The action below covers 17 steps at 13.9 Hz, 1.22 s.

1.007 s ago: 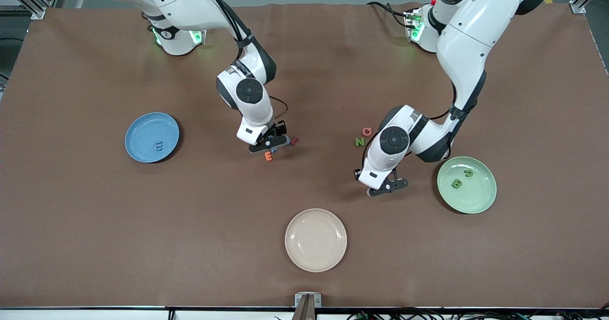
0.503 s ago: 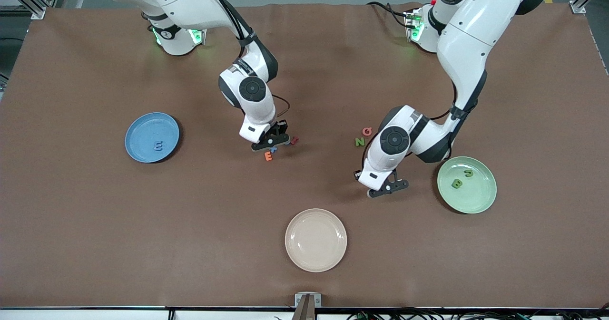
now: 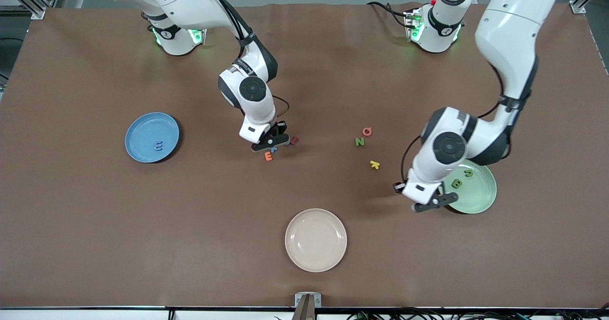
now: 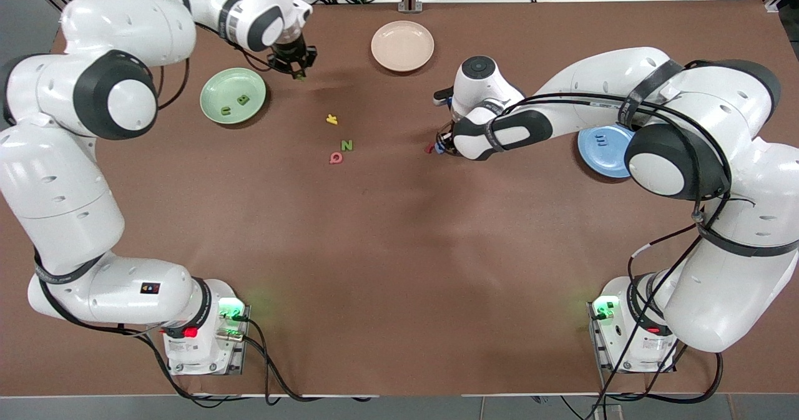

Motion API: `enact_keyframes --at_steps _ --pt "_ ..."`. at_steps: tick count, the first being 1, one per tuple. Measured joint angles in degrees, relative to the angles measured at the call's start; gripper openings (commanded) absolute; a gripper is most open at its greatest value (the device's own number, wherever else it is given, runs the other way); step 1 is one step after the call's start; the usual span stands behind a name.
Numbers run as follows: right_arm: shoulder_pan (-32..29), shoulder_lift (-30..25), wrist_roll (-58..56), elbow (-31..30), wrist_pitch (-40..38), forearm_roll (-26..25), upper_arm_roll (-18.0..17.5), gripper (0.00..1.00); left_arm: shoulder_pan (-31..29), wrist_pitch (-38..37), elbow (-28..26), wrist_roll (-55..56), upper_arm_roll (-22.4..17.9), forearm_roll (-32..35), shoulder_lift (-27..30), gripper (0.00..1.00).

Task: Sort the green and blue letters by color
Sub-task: 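Place the blue 9 and green g on their matching plates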

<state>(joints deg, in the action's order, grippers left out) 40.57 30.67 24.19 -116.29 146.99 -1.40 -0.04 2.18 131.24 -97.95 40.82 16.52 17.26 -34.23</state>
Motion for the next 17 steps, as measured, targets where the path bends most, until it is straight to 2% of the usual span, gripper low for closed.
enact_keyframes --at_steps 2,4,8,13,16,17 --pt "-1.09 -0.40 -0.24 0.70 -3.78 -0.16 0.65 0.00 -3.27 -2.11 -0.10 -5.20 -0.09 0.02 0.27 0.03" --pt "-3.71 -2.46 -3.29 2.59 -12.53 -0.42 1.02 0.00 -6.88 -2.98 -0.61 -10.26 -0.17 0.03 0.29 0.03" --pt "-14.03 -10.41 -18.82 3.00 -25.51 -0.78 1.43 0.00 -13.06 -3.37 -1.97 -16.63 -0.20 0.04 0.40 0.07" --pt "-29.55 -18.30 -40.56 -6.12 -27.07 -0.90 1.58 0.00 -14.84 -2.70 -5.78 -17.67 -0.05 0.04 0.12 0.09" --pt "-37.51 -20.15 -51.03 -9.91 -25.81 -0.96 1.54 0.07 -14.77 -0.63 -6.81 -17.67 0.03 0.04 -0.59 0.12" --pt "-40.20 -20.15 -53.93 -10.31 -25.58 -0.96 1.56 0.07 -14.78 0.00 -6.88 -17.67 0.01 0.04 -0.83 0.17"
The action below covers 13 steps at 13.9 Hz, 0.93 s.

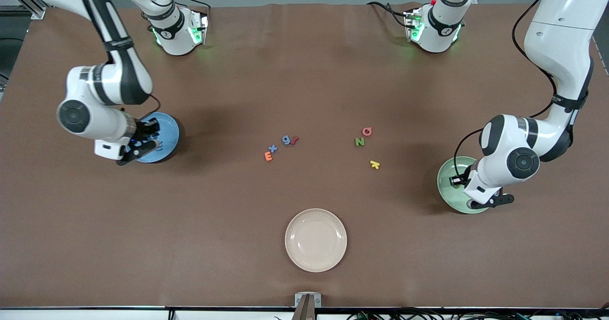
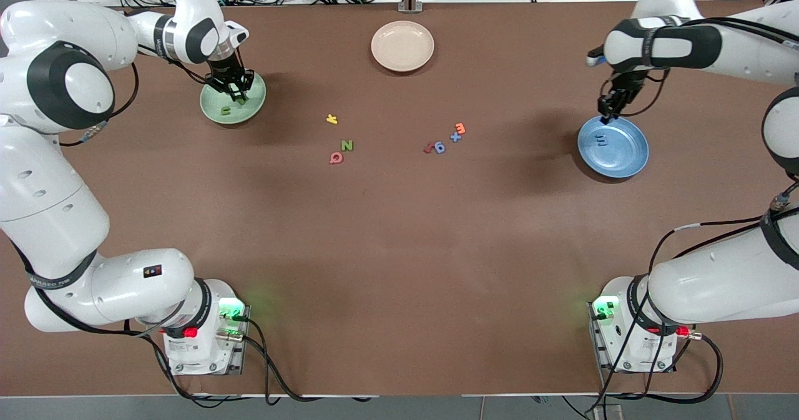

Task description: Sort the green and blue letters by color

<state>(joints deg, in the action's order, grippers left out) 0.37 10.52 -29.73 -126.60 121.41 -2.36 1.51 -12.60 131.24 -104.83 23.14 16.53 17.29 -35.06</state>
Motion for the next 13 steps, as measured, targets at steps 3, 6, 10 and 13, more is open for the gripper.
enact_keyframes --at_steps 3,6,10,13 --pt "-4.07 -0.01 -3.26 -1.38 0.90 0.00 -0.01 0.38 -0.01 0.74 0.01 0.00 -0.01 0.00 -0.15 0.90" --pt "-4.17 0.00 -3.30 -2.48 2.25 0.00 -0.42 1.00 -0.01 0.90 0.10 0.00 -0.02 0.00 -0.15 1.00" --pt "-4.15 -0.50 -2.78 -2.45 2.23 0.19 -0.82 1.00 0.28 -0.10 0.75 0.94 1.41 0.00 1.34 1.00" --pt "-1.67 -1.34 3.52 -2.14 1.41 1.20 -1.63 1.00 0.64 -4.71 0.94 8.38 7.23 0.00 4.39 0.99"
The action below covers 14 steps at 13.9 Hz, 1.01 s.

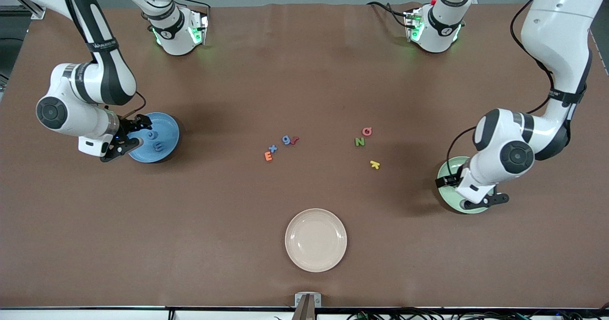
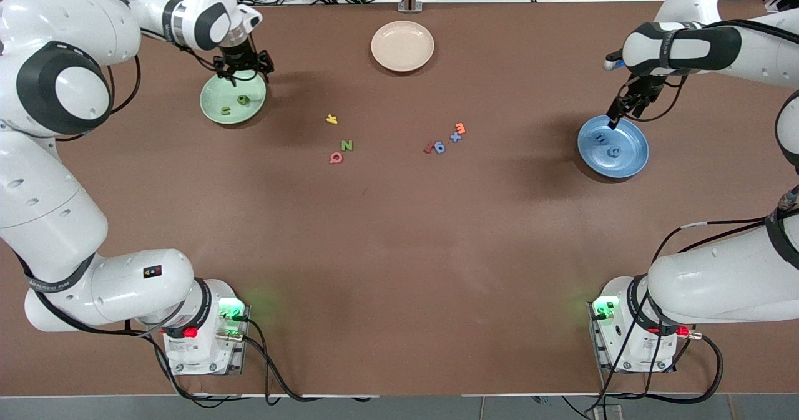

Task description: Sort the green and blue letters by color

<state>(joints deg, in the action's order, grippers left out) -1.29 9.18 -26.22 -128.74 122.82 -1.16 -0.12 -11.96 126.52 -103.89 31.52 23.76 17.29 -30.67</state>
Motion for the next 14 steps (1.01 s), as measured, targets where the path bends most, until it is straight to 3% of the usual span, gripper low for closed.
enact_keyframes --at_steps 3,6,9,12,14 --pt "9.22 -0.31 15.40 1.30 -0.42 3.49 -0.50 1.00 2.19 -1.79 -0.28 12.71 5.92 0.00 0.85 0.93" --pt "18.70 -0.31 32.82 4.36 -0.34 8.15 -0.87 1.00 8.00 -1.81 -1.18 22.07 6.36 0.00 0.44 0.87" --pt "24.87 -0.19 54.45 8.43 -0.40 9.39 -0.88 1.00 12.63 -0.63 -2.40 24.81 6.35 0.44 -0.73 0.82" --pt "29.78 1.59 79.59 12.13 0.25 9.71 -0.83 1.00 14.25 7.02 -7.34 25.19 6.32 5.47 -1.46 0.80" --pt "30.43 3.37 87.67 14.08 0.56 9.68 -0.71 1.00 14.20 11.11 -10.36 25.19 6.21 7.18 -1.82 0.79"
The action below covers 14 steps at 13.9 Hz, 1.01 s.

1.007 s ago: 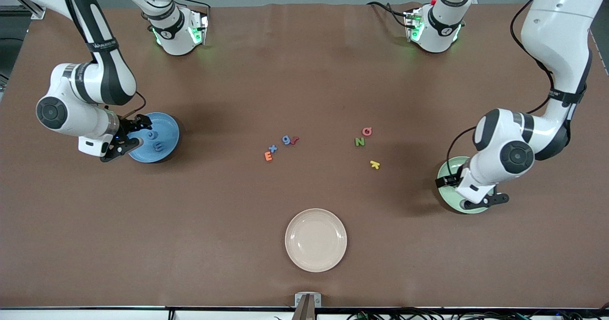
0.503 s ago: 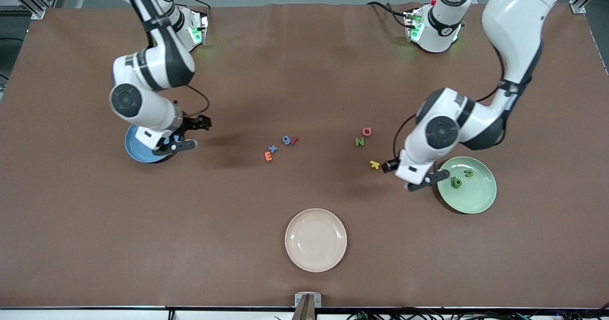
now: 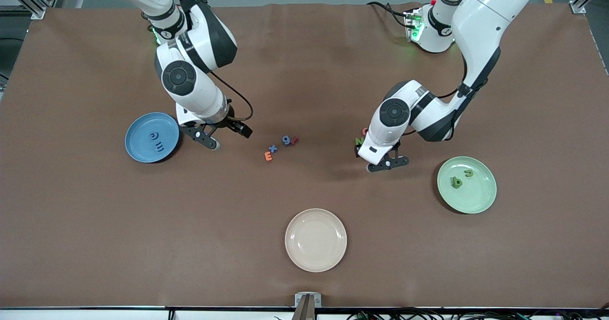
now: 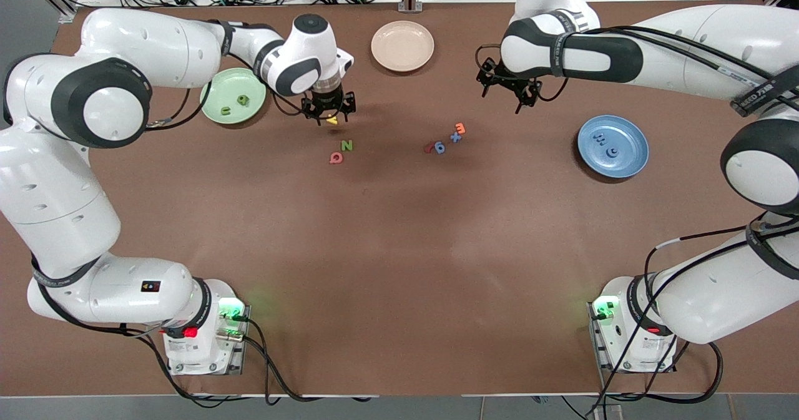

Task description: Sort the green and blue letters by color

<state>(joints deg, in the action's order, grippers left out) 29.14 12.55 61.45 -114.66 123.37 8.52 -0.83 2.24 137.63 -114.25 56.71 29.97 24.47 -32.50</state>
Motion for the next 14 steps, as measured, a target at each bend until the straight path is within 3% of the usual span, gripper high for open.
enact_keyframes --at_steps 4,7,9,10,14 --pt "0.72 4.52 2.59 2.91 2.69 0.05 0.44 1.00 2.16 1.45 -1.05 1.25 0.13 0.23 -0.28 0.75" --pt "4.90 8.08 7.42 3.22 8.73 -0.06 0.38 0.99 3.85 2.23 -1.69 2.18 0.13 0.23 -1.11 0.70" --pt "7.46 10.51 10.68 3.28 11.78 -1.10 0.39 0.94 3.90 3.44 -2.30 2.18 0.10 0.23 -1.98 0.63" --pt "8.35 11.67 12.66 3.32 12.74 -2.61 0.41 0.92 3.86 3.82 -2.56 2.18 0.06 0.23 -2.33 0.57" --pt "10.88 16.14 22.45 3.39 16.70 -11.32 0.42 0.82 3.81 4.13 -2.65 2.18 0.10 0.23 -1.97 0.09"
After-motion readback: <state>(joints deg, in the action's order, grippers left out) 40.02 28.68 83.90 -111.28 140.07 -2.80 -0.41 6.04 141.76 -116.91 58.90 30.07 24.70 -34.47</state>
